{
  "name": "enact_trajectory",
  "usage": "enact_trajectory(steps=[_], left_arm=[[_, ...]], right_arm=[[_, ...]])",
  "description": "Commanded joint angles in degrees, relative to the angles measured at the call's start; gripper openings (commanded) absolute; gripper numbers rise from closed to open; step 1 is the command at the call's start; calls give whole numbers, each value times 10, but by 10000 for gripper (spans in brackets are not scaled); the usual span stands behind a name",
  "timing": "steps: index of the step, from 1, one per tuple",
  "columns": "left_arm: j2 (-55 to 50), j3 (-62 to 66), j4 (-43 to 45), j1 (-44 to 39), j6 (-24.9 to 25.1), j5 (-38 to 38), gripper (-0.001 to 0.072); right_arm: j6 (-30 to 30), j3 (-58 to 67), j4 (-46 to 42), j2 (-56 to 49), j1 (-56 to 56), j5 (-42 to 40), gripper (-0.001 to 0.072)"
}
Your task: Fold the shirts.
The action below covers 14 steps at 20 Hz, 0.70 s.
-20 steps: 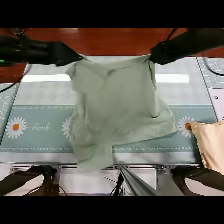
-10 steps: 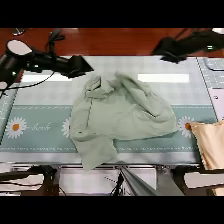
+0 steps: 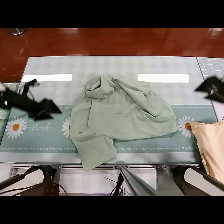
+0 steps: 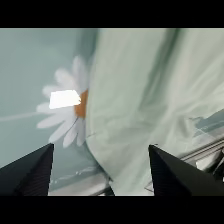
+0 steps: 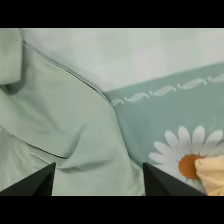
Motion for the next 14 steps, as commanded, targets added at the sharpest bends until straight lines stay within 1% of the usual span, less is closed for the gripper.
enact_trajectory(steps=[1, 2, 4, 6, 9, 11, 14], left_arm=[[55, -151, -37, 37, 40, 50, 702], [59, -179, -36, 37, 40, 72, 702], [57, -216, -51, 37, 40, 86, 701], [58, -241, -101, 32, 54, 89, 702], [58, -261, -170, -2, 79, 117, 701], [58, -271, -196, -47, 80, 179, 702], [57, -272, -259, -122, 80, 266, 700]], right_arm=[[-7, -224, 40, 125, -28, -92, 623], [-8, -268, 53, 148, -28, -90, 623], [-24, -323, 58, 168, -28, -70, 623], [-39, -346, 58, 171, -28, -50, 623], [-41, -349, 59, 171, -28, -51, 623], [-41, -349, 59, 171, -28, -52, 623], [-41, -349, 58, 171, -28, -42, 623]])
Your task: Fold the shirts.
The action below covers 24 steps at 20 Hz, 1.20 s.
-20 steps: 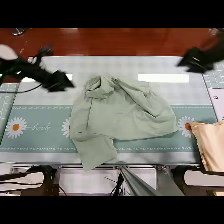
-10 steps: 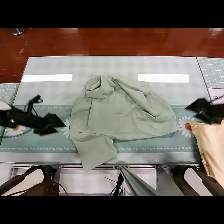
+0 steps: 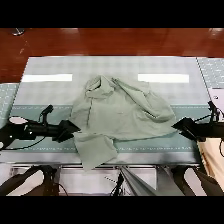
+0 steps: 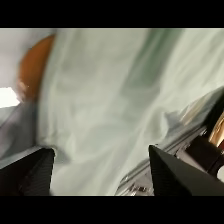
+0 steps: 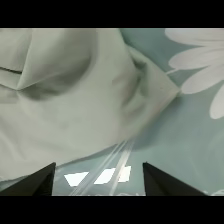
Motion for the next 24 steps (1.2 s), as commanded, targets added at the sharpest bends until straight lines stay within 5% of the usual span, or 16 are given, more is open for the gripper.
enact_trajectory(steps=[1, 2, 3, 4, 14, 18, 20, 21, 22, 24], left_arm=[[0, -9, -76, -73, 7, 117, 696], [0, -7, -85, -88, 7, 133, 558], [0, -4, -85, -96, 9, 137, 157], [0, -1, -86, -98, 20, 136, 23], [1, 0, -85, -97, 20, 137, 22], [1, 0, -89, -97, 17, 135, 22], [1, 0, -138, -97, 27, 118, 22], [1, 0, -172, -97, 61, 111, 22], [1, 0, -197, -97, 85, 110, 22], [2, 23, -215, -94, 91, 97, 22]], right_arm=[[-2, -6, 1, 2, 0, 12, 623], [-2, -6, 0, 2, 0, 14, 623], [-2, -6, -1, 2, 0, 14, 623], [1, -6, -4, 2, -1, 13, 623], [4, -2, 0, -114, 42, -59, 623], [2, 36, 94, -189, 80, -111, 622], [2, 69, 101, -210, 107, -119, 467], [2, 84, 99, -220, 121, -118, 313], [-1, 98, 97, -225, 134, -113, 17], [-10, 136, 95, -223, 158, -91, 21]])
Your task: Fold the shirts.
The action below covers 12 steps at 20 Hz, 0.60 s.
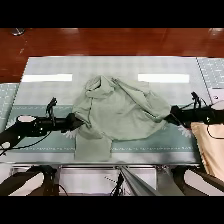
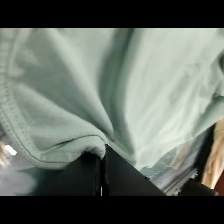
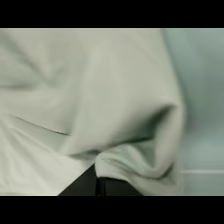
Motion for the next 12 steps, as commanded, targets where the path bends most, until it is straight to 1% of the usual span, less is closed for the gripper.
enact_trajectory(steps=[1, 2, 4, 5, 6, 7, 8, 10, 11, 12], left_arm=[[4, 46, -58, 8, 31, -39, 22], [9, 85, -74, 15, 31, -68, 22], [28, 188, -167, 34, 36, -129, 22], [43, 252, -223, 43, 43, -138, 21], [57, 316, -260, 51, 51, -134, 21], [71, 392, -272, 60, 50, -123, 21], [82, 463, -264, 70, 50, -111, 21], [104, 602, -203, 92, 45, -91, 20], [118, 665, -148, 105, 25, -85, 21], [134, 714, -87, 115, -7, -81, 20]], right_arm=[[-15, 84, 4, -10, 42, 38, 20], [-14, 132, 0, -3, 47, 61, 20], [-3, 271, -3, 27, 47, 93, 20], [4, 346, -8, 44, 47, 93, 20], [12, 424, -12, 60, 47, 89, 20], [21, 513, -30, 75, 47, 84, 20], [29, 596, -50, 88, 47, 85, 20], [34, 730, -83, 118, 47, 106, 20], [34, 775, -100, 139, 47, 121, 20], [34, 806, -116, 166, 47, 133, 20]])
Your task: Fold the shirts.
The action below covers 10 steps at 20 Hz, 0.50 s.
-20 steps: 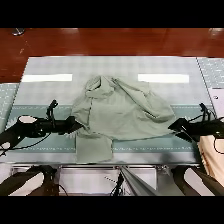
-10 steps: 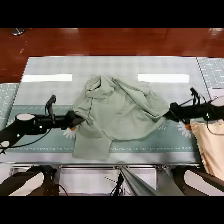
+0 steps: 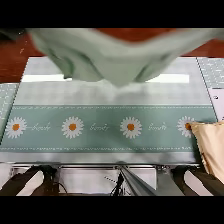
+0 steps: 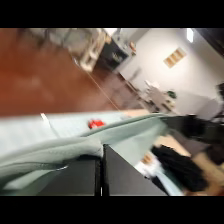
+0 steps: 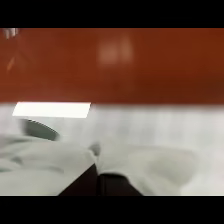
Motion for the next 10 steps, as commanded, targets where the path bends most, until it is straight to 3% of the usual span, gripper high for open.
enact_trajectory(steps=[1, 3, 5, 7, 10], left_arm=[[54, 203, 161, 39, -71, 20, 21], [106, 246, 272, 54, -117, 20, 21], [167, 250, 360, 59, -118, 20, 21], [216, 248, 455, 58, -150, 18, 21], [248, 248, 558, 59, -187, -36, 22]], right_arm=[[9, 157, -66, 83, 1, 37, 20], [13, 157, -101, 146, 1, 64, 20], [18, 157, -110, 193, 1, 92, 20], [19, 157, -108, 223, 1, 110, 20], [19, 155, -109, 233, 1, 152, 21]])
